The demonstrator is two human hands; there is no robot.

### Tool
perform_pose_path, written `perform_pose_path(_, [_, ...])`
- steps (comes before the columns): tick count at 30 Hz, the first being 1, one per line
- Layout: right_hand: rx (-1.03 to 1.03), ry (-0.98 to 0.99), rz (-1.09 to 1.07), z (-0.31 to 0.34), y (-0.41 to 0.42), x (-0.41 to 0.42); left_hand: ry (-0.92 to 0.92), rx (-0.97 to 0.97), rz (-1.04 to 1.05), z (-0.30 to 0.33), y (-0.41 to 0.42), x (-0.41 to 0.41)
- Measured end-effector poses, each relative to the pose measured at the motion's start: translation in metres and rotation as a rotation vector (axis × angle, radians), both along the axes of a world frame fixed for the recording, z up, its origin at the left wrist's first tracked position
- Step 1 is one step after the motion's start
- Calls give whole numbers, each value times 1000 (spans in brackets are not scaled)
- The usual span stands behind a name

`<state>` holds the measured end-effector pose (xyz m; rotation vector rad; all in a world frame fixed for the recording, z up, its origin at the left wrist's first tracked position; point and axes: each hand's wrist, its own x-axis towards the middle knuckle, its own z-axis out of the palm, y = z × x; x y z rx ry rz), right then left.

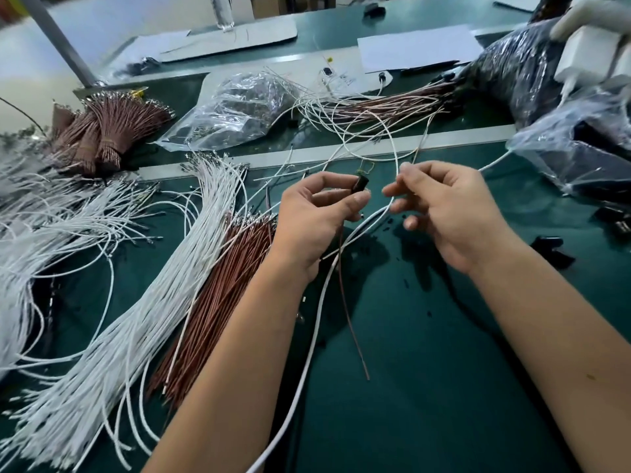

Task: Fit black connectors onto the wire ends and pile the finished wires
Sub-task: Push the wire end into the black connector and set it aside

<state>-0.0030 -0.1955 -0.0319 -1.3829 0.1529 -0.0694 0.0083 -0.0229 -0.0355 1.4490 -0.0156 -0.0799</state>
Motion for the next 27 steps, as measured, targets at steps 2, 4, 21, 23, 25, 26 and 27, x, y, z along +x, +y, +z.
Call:
perform_pose_path(2, [-115, 47, 1, -4, 5, -1, 4, 6, 6, 0, -1, 0])
perform_pose_path(4, [-462, -29, -98, -9, 2, -2, 4, -5, 52, 1, 1, 0])
perform_pose_path(21, [-1132, -602, 345, -4, 13, -11, 45, 17, 75, 12, 30, 4])
perform_pose_path(23, [-1144, -611, 252, -3, 8, -9, 34, 47, -15, 13, 30, 2])
perform_pose_path(25, [-1195, -614, 198, -3, 5, -7, 7, 101, -98, 13, 28, 0])
perform_pose_path(26, [-1211, -618, 180, -3, 4, -7, -7, 133, -122, 12, 27, -1])
perform_pose_path(27, [-1217, -624, 165, -3, 4, -7, -16, 160, -132, 11, 25, -1])
